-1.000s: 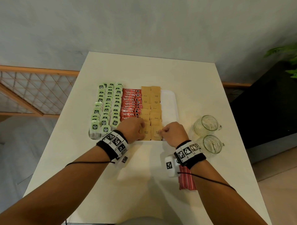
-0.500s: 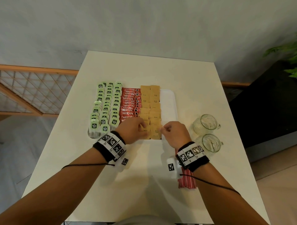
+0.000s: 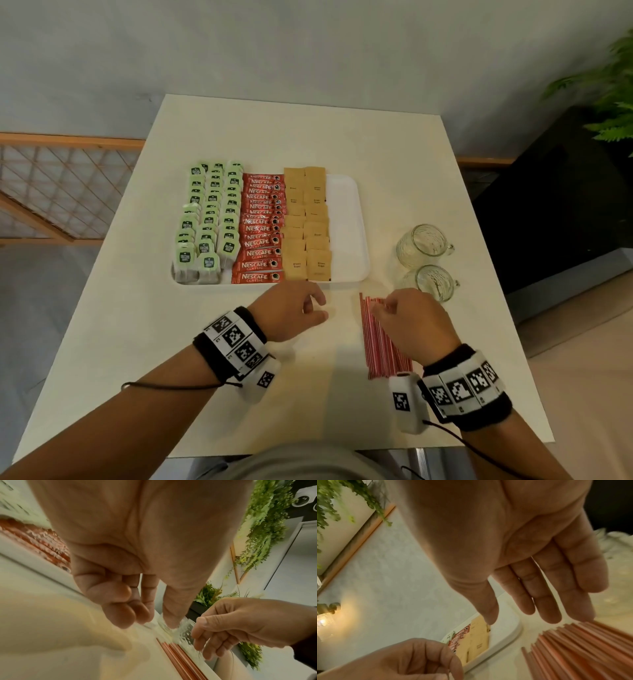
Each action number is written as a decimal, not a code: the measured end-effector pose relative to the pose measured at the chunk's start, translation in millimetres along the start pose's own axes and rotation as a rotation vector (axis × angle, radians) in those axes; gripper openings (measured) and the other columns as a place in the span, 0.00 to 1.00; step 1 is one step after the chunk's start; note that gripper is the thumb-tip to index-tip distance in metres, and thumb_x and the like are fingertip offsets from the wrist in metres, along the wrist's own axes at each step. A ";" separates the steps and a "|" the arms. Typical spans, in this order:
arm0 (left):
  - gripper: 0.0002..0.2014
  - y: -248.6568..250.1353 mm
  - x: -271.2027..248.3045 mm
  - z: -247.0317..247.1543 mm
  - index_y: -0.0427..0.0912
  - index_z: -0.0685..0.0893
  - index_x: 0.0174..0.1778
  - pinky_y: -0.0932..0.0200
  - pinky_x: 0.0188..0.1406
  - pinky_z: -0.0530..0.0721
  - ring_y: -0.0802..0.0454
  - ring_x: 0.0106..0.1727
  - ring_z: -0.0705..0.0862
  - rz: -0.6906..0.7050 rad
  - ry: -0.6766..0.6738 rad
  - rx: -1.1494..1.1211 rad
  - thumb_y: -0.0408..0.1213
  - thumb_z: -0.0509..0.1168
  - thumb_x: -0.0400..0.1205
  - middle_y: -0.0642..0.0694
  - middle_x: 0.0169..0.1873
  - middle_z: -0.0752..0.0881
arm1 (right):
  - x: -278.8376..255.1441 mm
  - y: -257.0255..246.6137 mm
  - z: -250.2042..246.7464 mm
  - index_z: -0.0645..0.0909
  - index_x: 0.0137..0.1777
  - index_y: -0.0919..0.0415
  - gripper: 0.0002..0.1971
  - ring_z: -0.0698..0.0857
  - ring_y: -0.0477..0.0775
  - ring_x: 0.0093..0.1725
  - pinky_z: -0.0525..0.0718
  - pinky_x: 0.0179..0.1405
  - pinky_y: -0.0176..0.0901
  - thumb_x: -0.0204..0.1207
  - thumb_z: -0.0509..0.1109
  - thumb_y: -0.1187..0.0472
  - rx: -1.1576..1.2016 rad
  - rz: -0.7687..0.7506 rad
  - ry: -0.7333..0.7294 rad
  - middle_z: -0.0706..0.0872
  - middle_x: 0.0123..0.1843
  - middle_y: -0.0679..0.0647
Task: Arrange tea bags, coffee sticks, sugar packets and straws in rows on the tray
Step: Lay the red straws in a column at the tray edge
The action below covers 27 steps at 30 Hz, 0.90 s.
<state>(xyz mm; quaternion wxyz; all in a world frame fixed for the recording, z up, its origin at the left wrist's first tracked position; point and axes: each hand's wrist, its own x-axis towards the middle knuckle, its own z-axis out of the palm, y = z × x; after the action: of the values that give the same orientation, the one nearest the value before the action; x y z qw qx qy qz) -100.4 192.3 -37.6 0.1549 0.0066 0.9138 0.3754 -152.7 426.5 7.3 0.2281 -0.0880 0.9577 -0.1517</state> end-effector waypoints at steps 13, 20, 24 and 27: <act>0.30 43.9 3.0 42.4 0.40 0.80 0.70 0.49 0.51 0.86 0.50 0.44 0.86 0.034 -0.247 0.120 0.56 0.72 0.78 0.49 0.43 0.89 | -2.9 29.7 19.6 0.77 0.33 0.59 0.17 0.81 0.52 0.32 0.74 0.28 0.44 0.84 0.62 0.57 -0.033 0.126 -0.060 0.81 0.31 0.52; 0.29 48.6 -4.3 37.3 0.52 0.81 0.60 0.51 0.48 0.84 0.52 0.44 0.79 0.058 -0.212 0.246 0.67 0.73 0.70 0.48 0.48 0.80 | -4.6 1.1 19.4 0.77 0.57 0.55 0.07 0.89 0.56 0.48 0.87 0.50 0.52 0.81 0.63 0.63 0.174 -0.002 -0.138 0.89 0.48 0.55; 0.19 48.3 -0.1 20.8 0.51 0.84 0.52 0.48 0.48 0.85 0.57 0.41 0.73 0.061 -0.231 0.316 0.58 0.74 0.72 0.49 0.43 0.82 | -2.5 -14.4 21.9 0.81 0.43 0.53 0.08 0.91 0.55 0.43 0.89 0.50 0.57 0.79 0.63 0.66 0.182 -0.141 -0.201 0.90 0.43 0.52; 0.26 33.6 3.2 16.1 0.51 0.82 0.55 0.51 0.44 0.86 0.56 0.40 0.76 0.058 -0.220 0.406 0.59 0.76 0.67 0.47 0.48 0.80 | -0.3 -26.3 23.5 0.80 0.40 0.49 0.12 0.90 0.53 0.45 0.89 0.52 0.52 0.81 0.64 0.66 0.168 -0.235 -0.256 0.89 0.44 0.48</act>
<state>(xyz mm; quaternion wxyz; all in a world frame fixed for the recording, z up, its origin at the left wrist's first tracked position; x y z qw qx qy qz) -102.3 227.9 -26.2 0.2384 0.1048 0.9476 0.1851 -138.9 396.0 -3.8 0.3355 -0.1982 0.8879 -0.2445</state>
